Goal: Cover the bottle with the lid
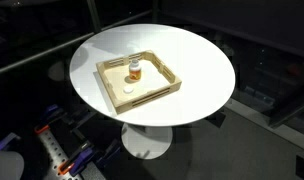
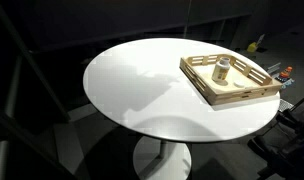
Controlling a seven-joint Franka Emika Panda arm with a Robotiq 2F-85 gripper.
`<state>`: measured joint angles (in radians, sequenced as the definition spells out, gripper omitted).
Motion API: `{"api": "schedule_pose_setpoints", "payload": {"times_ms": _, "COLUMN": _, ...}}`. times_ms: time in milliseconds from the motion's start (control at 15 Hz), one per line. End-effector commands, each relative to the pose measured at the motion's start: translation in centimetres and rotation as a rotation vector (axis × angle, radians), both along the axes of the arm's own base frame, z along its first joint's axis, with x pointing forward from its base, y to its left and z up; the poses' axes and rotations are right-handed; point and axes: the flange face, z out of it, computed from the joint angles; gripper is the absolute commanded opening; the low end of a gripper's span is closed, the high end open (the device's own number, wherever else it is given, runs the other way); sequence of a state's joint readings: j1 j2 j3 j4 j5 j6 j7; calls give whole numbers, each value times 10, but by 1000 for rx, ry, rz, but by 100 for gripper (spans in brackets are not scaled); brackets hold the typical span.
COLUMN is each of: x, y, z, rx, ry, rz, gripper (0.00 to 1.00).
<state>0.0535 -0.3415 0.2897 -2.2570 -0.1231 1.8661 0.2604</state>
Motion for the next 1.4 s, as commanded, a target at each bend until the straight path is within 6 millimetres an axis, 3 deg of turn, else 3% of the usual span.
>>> {"api": "schedule_pose_setpoints", "payload": {"times_ms": 0, "x": 0, "y": 0, "z": 1, "rx": 0, "ry": 1, "rz": 0, "gripper": 100}}
{"api": "schedule_pose_setpoints", "payload": {"times_ms": 333, "x": 2, "y": -2, "z": -1, "rx": 1, "ry": -2, "rz": 2, "gripper": 100}}
{"api": "schedule_pose_setpoints", "payload": {"times_ms": 733, "x": 9, "y": -31, "z": -21, "rx": 35, "ry": -28, "rz": -46, "gripper": 100}}
{"api": "schedule_pose_setpoints", "payload": {"times_ms": 1333, "x": 3, "y": -88, "z": -99, "rx": 138, "ry": -108, "rz": -82, "gripper": 100}}
